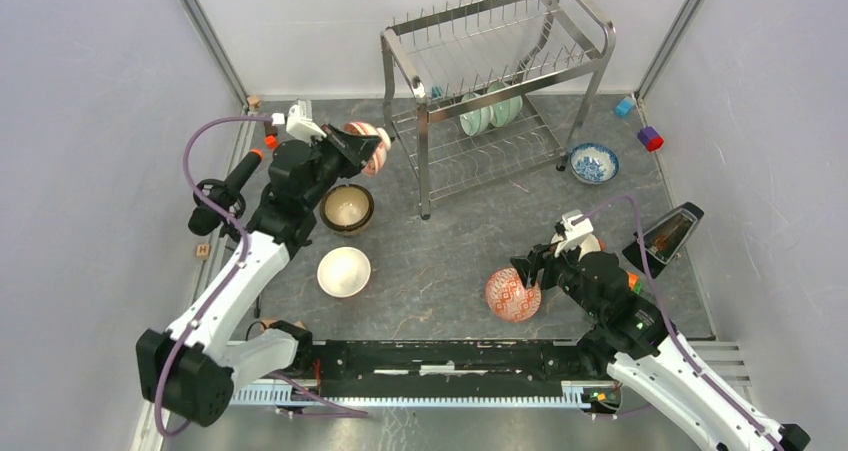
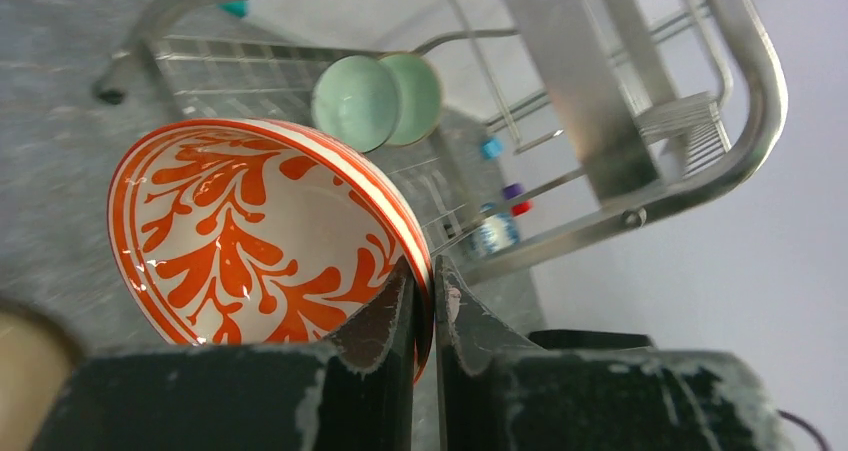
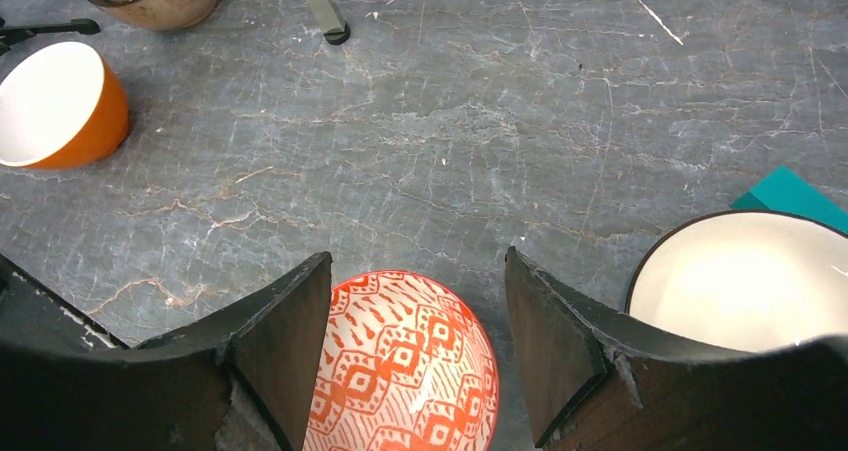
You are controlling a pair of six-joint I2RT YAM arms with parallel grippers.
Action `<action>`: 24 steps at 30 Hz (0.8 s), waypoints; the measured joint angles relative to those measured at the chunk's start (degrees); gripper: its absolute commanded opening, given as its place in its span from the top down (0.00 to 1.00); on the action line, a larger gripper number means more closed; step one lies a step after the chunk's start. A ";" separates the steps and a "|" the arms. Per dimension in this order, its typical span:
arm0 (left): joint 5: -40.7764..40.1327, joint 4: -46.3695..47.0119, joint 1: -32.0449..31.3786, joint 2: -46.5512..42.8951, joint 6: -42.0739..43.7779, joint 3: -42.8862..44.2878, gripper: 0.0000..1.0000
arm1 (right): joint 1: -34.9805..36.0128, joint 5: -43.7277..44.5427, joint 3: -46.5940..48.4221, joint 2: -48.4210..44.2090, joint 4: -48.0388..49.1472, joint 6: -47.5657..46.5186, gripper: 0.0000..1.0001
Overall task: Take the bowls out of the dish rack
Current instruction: Place the bowl at the center of the board.
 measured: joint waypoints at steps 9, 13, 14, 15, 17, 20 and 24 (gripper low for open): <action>-10.08 -27.63 -9.09 -11.30 12.87 5.14 0.98 | 0.00 0.13 0.39 3.10 -0.55 -0.61 0.30; -18.49 -37.29 -23.34 -11.47 18.67 9.44 0.98 | 0.00 0.04 0.39 5.51 0.07 -0.55 0.30; -19.85 -38.86 -26.01 -11.28 19.39 10.10 0.98 | 0.00 -0.02 0.39 6.10 0.28 -0.52 0.30; -21.57 -40.59 -28.96 -10.97 20.11 10.69 0.98 | 0.00 -0.13 0.39 6.88 0.57 -0.44 0.30; -25.03 -43.25 -34.42 -9.97 21.53 11.37 0.98 | 0.00 -0.24 0.37 8.24 0.90 -0.20 0.30; -31.69 -46.77 -43.30 -6.71 23.10 11.69 0.98 | 0.00 -0.59 -0.39 9.64 2.14 0.39 0.30; -38.18 -50.82 -53.51 0.35 23.67 11.78 0.98 | 0.00 -1.33 -2.69 10.62 3.45 1.53 0.31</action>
